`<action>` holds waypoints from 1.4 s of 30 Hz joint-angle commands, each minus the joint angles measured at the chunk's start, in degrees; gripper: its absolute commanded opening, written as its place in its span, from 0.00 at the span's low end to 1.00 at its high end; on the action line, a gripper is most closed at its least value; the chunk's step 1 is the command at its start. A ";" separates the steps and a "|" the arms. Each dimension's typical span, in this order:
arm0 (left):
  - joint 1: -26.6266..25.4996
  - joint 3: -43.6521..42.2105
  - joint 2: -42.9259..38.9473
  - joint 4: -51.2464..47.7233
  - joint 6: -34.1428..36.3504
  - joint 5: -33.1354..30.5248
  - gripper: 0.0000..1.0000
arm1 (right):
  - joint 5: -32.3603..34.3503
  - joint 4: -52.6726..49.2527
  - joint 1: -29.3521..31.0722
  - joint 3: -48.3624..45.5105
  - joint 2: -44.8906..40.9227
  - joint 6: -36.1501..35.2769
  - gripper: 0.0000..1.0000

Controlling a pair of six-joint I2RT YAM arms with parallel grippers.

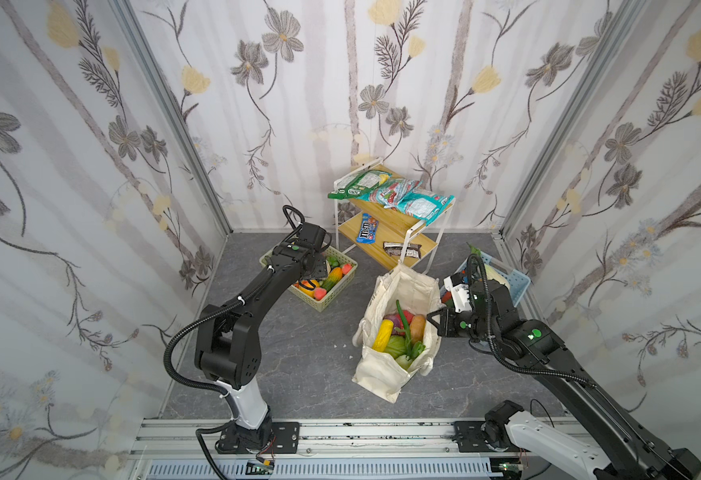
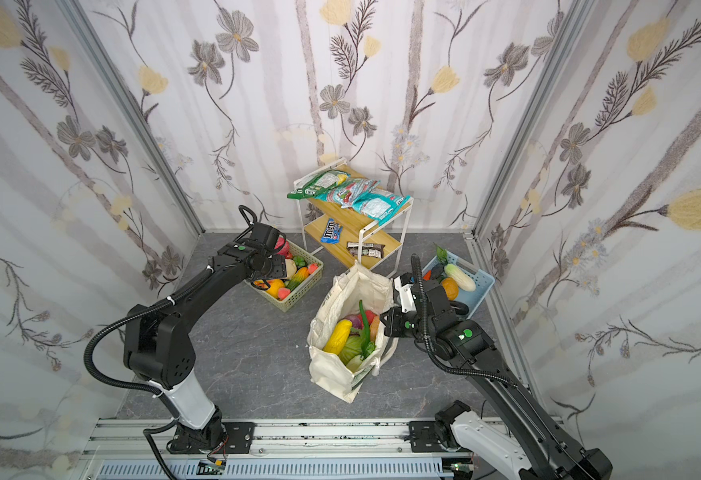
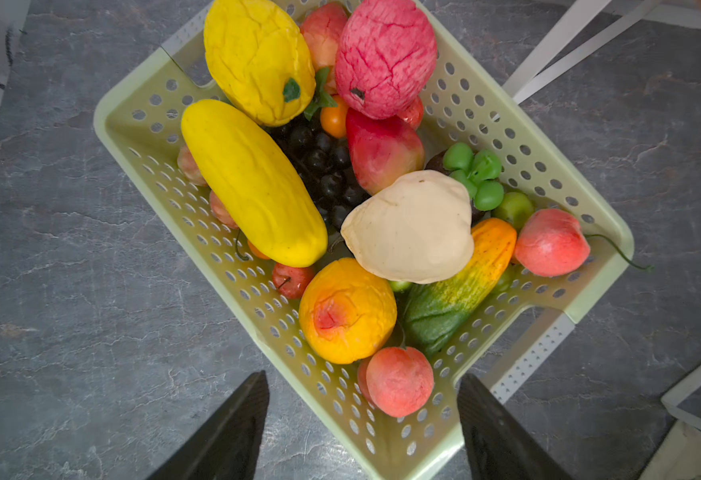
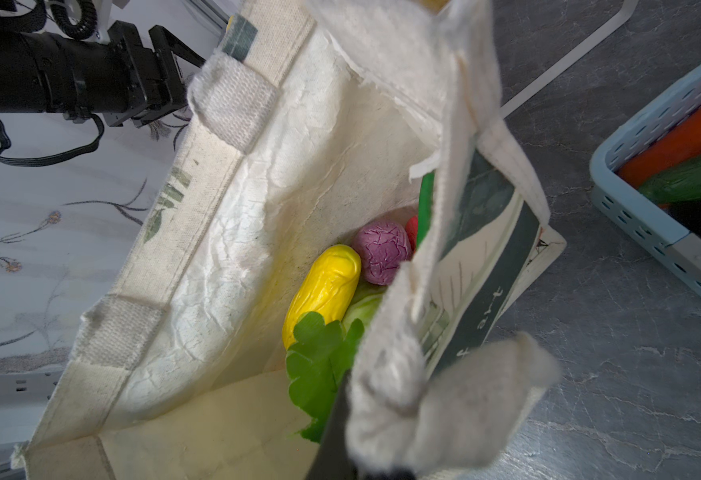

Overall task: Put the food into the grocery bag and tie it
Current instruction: 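Lift the left gripper out of the bag and move it over the fruit basket, then lower the left gripper and close on the orange-yellow mango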

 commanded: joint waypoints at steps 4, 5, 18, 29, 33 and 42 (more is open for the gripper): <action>0.41 3.06 5.20 -1.77 -1.10 -3.10 0.73 | 0.24 1.86 0.28 -0.10 -0.73 0.59 0.02; 0.49 3.10 5.67 -1.71 -0.96 -3.23 0.72 | 0.40 1.80 0.28 -0.25 -0.92 0.57 0.02; 1.64 4.91 12.14 -0.75 -0.59 -1.05 0.67 | 0.32 1.98 0.33 -0.61 -1.10 0.67 0.02; 2.25 5.65 16.04 -1.04 0.93 -1.47 0.64 | 0.30 2.21 0.34 -0.92 -1.40 0.78 0.02; 2.34 5.50 17.39 -0.73 0.93 -0.62 0.67 | 0.24 2.28 0.33 -0.96 -1.36 0.65 0.02; 2.34 6.57 17.23 -0.41 0.58 0.74 0.55 | 0.18 2.16 0.30 -0.68 -1.52 0.65 0.02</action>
